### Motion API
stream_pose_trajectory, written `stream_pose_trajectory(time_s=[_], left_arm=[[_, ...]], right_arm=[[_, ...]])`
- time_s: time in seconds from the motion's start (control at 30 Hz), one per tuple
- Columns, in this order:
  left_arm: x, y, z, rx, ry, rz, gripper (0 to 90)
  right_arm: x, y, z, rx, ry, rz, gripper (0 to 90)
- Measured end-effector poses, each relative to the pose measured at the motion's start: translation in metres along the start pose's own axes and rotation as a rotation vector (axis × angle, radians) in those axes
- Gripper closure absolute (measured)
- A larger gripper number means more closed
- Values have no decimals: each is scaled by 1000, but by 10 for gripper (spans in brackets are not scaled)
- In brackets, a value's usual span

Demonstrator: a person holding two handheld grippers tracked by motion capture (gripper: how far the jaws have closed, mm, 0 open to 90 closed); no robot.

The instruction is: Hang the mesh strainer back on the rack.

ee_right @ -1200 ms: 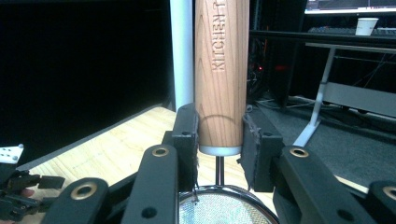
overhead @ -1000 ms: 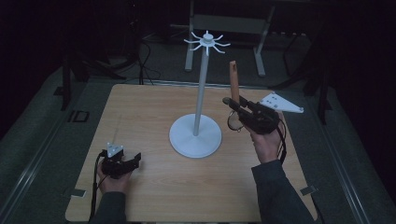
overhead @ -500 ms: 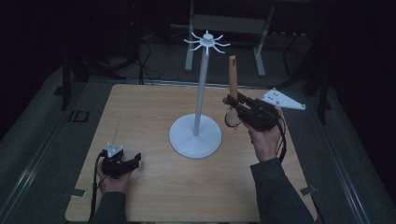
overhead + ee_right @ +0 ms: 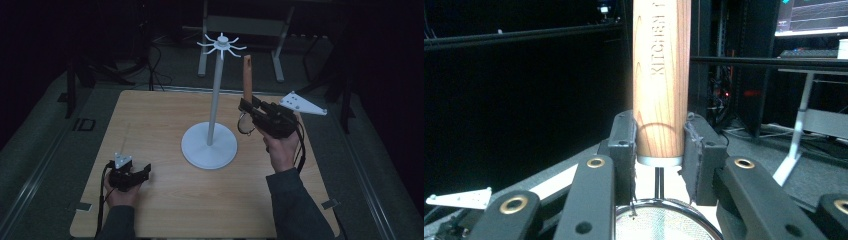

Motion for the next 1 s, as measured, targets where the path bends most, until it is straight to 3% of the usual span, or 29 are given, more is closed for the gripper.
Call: stream_pose_trajectory(time_s=[0.43,0.73,1.0], left_arm=[[0,0,0,0,0,-2,248],[0,0,0,0,0,-2,248],[0,0,0,0,-1,-2,247]], right_arm=[[0,4,6,-30,34,53,695],[-2,2,14,-53,100,121,694],[-2,4,18,-59,123,131,694]])
Point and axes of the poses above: each handheld gripper's, and its own axes: z roughly forward along the jaws, y roughly out of its top, x roughly to its left, the point moved 4 cm from there along z, roughly forward along the jaws, and after that the axes turned 15 degrees about -z, right-handed, at the moved point
